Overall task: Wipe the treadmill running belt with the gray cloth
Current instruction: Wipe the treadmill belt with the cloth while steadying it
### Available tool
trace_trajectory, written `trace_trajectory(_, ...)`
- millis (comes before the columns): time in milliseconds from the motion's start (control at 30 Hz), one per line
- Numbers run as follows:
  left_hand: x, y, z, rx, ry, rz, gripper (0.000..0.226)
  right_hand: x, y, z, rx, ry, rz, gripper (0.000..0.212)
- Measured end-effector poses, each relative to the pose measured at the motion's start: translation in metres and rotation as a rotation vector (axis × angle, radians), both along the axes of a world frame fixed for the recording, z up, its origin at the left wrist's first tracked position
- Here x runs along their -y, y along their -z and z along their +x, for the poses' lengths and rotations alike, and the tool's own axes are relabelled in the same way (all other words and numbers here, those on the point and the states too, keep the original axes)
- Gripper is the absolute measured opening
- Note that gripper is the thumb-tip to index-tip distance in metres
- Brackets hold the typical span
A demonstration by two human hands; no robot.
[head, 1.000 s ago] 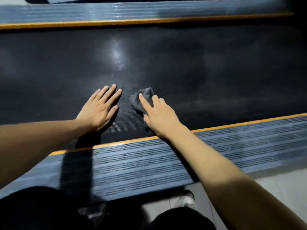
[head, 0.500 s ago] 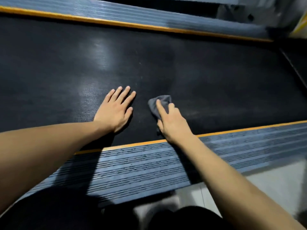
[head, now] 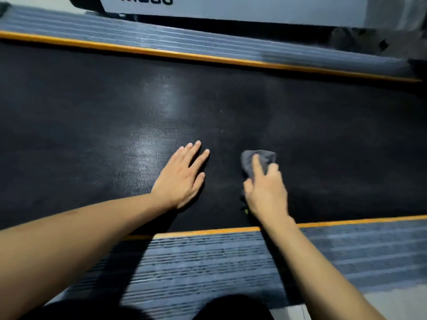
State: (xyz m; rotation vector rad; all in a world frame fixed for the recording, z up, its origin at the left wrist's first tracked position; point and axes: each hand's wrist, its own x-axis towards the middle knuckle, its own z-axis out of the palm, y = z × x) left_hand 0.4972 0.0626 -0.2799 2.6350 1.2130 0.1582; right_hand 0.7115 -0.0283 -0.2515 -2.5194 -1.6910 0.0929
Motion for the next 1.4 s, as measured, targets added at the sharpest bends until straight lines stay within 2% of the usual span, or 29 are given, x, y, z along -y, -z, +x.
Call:
trace_trajectory(67, -0.003, 0.002, 0.0, 0.06, -0.038, -0.019, 0.062, -0.015, 0.005, -0.026, 0.001, -0.151, 0.042, 0.069)
trace_trajectory(133, -0.014, 0.003, -0.001, 0.062, -0.071, -0.015, 0.062, -0.043, 0.008, -0.037, -0.047, -0.168, 0.049, 0.068)
trace_trajectory(367, -0.098, 0.003, -0.021, -0.059, -0.173, 0.066, 0.067, -0.191, 0.011, -0.015, -0.054, 0.0, 0.078, 0.062)
trace_trajectory(567, -0.146, 0.008, -0.038, -0.043, -0.301, 0.104, 0.065, -0.29, 0.013, 0.027, 0.091, 0.015, 0.194, 0.048)
trace_trajectory(733, -0.146, 0.015, -0.032, -0.055, -0.298, 0.127, 0.065, -0.328, 0.03, 0.018, -0.098, 0.257, 0.304, 0.039)
trace_trajectory(800, -0.148, 0.016, -0.032, -0.063, -0.301, 0.128, 0.066, -0.336, 0.03, -0.014, -0.027, 0.146, 0.285, 0.039)
trace_trajectory(933, -0.146, 0.016, -0.032, -0.072, -0.29, 0.139, 0.067, -0.34, 0.029, -0.092, 0.013, -0.272, 0.227, 0.046)
trace_trajectory(1033, -0.148, 0.013, -0.035, -0.061, -0.272, 0.127, 0.065, -0.336, 0.028, -0.091, 0.017, -0.396, 0.199, 0.049)
trace_trajectory(1100, -0.147, 0.011, -0.037, -0.061, -0.263, 0.126, 0.065, -0.333, 0.03, -0.053, 0.076, -0.306, 0.208, 0.05)
trace_trajectory(1167, -0.145, 0.011, -0.036, -0.05, -0.274, 0.128, 0.064, -0.325, 0.032, 0.0, 0.092, -0.078, 0.223, 0.05)
trace_trajectory(1267, -0.144, 0.014, -0.034, -0.039, -0.294, 0.128, 0.064, -0.305, 0.033, 0.054, 0.03, 0.173, 0.241, 0.049)
trace_trajectory(1400, -0.144, 0.016, -0.031, -0.021, -0.317, 0.131, 0.069, -0.312, 0.036, 0.03, -0.044, 0.142, 0.282, 0.046)
